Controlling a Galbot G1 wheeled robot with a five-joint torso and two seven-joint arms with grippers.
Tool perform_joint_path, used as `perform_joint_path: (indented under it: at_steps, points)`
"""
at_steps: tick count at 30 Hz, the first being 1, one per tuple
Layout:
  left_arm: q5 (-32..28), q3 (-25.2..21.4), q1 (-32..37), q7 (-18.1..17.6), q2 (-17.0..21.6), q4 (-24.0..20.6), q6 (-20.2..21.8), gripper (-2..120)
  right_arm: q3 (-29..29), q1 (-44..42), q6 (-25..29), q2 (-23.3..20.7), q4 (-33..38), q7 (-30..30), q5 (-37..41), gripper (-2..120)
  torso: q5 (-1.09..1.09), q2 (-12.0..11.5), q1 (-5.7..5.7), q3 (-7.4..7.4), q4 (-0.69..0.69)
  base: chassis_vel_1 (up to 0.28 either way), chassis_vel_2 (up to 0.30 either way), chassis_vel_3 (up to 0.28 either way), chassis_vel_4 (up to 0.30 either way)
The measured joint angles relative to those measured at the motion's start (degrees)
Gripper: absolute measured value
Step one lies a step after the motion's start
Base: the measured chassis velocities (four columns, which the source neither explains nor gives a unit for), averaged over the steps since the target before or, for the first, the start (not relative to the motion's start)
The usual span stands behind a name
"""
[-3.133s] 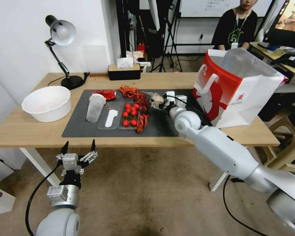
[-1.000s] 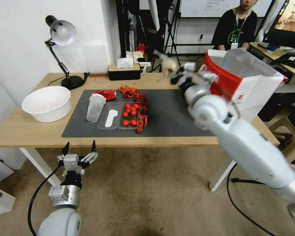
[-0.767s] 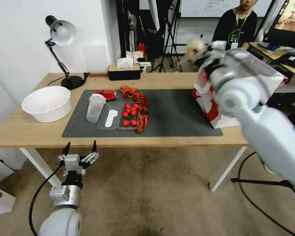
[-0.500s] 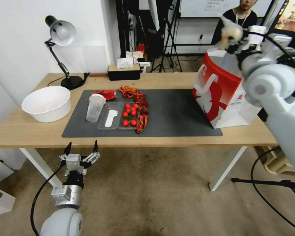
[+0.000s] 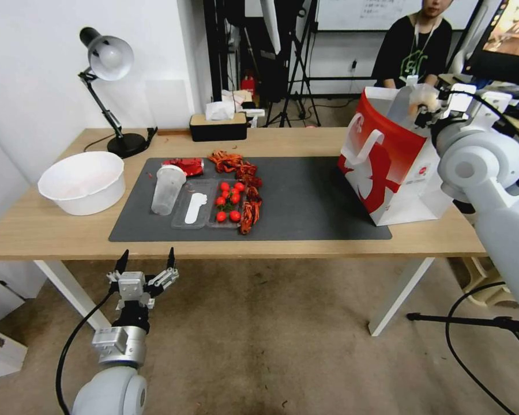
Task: Pick up the trash from the table and place it into the takeout bag.
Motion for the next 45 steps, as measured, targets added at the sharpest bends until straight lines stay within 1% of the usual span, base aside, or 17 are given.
perform_joint_path:
  at_steps: [4,5,9,14,16,18,21,26,28,29,32,34,35,36,39,41,45]
  points:
    - [0.01,-0.05,0.22,0.01,0.04,-0.21,-0.02,100,0.71,-0.21,-0.23,0.09,0.0,0.26,0.54,51,-0.02,0.0,0.0,0.0,0.0,0.0,0.0,0.0,0.0]
    - [0.01,-0.05,0.22,0.01,0.04,-0.21,-0.02,100,0.71,-0.21,-0.23,0.09,0.0,0.26,0.54,51,-0.02,0.0,0.0,0.0,0.0,0.0,0.0,0.0,0.0]
    - [0.04,-0.06,0.35,0.03,0.04,-0.46,-0.04,100,1.48,-0.39,-0.48,-0.29,0.47,0.57,1.22,71,-0.01,0.0,0.0,0.0,0.0,0.0,0.0,0.0,0.0]
    - [0.13,-0.01,0.45,0.05,0.01,-0.73,-0.07,100,2.11,-0.5,-0.79,-0.89,0.97,0.93,1.9,84,-0.01,0.0,0.0,0.0,0.0,0.0,0.0,0.0,0.0]
    - [0.15,0.01,0.59,0.07,0.01,-0.91,-0.15,100,2.72,-0.48,-0.81,-1.19,1.13,0.89,2.06,96,0.0,0.0,0.0,0.0,-0.01,0.0,0.0,0.0,0.0]
    - [0.15,0.01,0.63,0.07,0.02,-0.94,-0.15,100,2.89,-0.41,-0.57,-1.22,1.15,0.62,2.06,96,0.0,0.0,0.0,0.0,-0.01,0.0,0.0,0.0,0.0]
    - [0.15,-0.02,0.77,0.08,0.07,-1.25,-0.18,100,3.88,-0.1,6.27,-1.84,2.63,-4.57,2.27,100,-0.01,0.0,0.0,0.0,0.0,0.0,0.0,0.0,0.0]
    - [0.16,-0.03,0.85,0.08,0.07,-1.37,-0.18,100,4.89,-0.97,12.88,-2.56,4.5,-11.57,3.19,100,-0.01,0.0,0.0,0.0,0.0,0.0,0.0,0.0,0.0]
    - [0.15,-0.01,0.88,0.08,0.07,-1.4,-0.19,100,5.64,-2.85,17.98,-3.19,6.58,-17.32,4.41,100,-0.02,0.0,0.0,0.0,0.0,0.0,0.0,0.0,0.0]
    - [0.15,-0.01,0.88,0.08,0.07,-1.4,-0.19,100,5.64,-2.85,17.98,-3.19,6.58,-17.32,4.41,100,-0.02,0.0,0.0,0.0,0.0,0.0,0.0,0.0,0.0]
    - [0.15,-0.03,0.89,0.08,0.16,-1.41,-0.2,100,7.03,-9.6,25.29,-4.17,11.42,-28.33,5.5,100,-0.02,0.0,0.0,0.0,0.0,0.0,0.0,0.0,0.0]
    - [0.15,-0.04,0.89,0.08,0.17,-1.41,-0.19,100,7.25,-11.45,26.84,-4.31,12.7,-30.62,5.52,100,0.0,0.0,0.0,0.0,-0.01,0.0,0.0,0.0,0.0]
    - [0.14,-0.01,0.88,0.08,0.17,-1.4,-0.2,100,7.77,-15.83,29.35,-4.63,15.78,-34.73,5.08,100,-0.02,0.0,0.0,-0.01,0.0,0.0,0.0,0.0,0.0]
    - [0.13,0.01,0.85,0.08,0.18,-1.37,-0.2,100,8.01,-20.04,30.72,-4.78,18.35,-37.31,3.2,100,-0.01,0.0,0.0,-0.01,-0.02,0.0,0.0,0.0,0.0]
    - [0.06,-0.02,0.75,0.08,0.22,-1.21,-0.2,100,8.17,-25.53,31.36,-4.78,21.44,-39.09,-1.27,100,-0.01,0.01,-0.01,-0.01,-0.02,0.0,0.0,0.0,0.0]
    - [-0.07,-0.08,0.63,0.08,0.27,-1.04,-0.2,100,8.18,-31.98,32.31,-3.91,23.92,-39.23,-8.64,100,0.0,0.01,-0.01,-0.01,0.0,0.0,0.0,0.0,0.0]
    - [-0.17,-0.09,0.53,0.08,0.3,-0.9,-0.2,100,8.15,-37.08,33.28,-2.63,25.03,-38.99,-15.77,100,0.0,0.0,-0.01,0.0,-0.02,0.0,0.0,0.0,0.0]
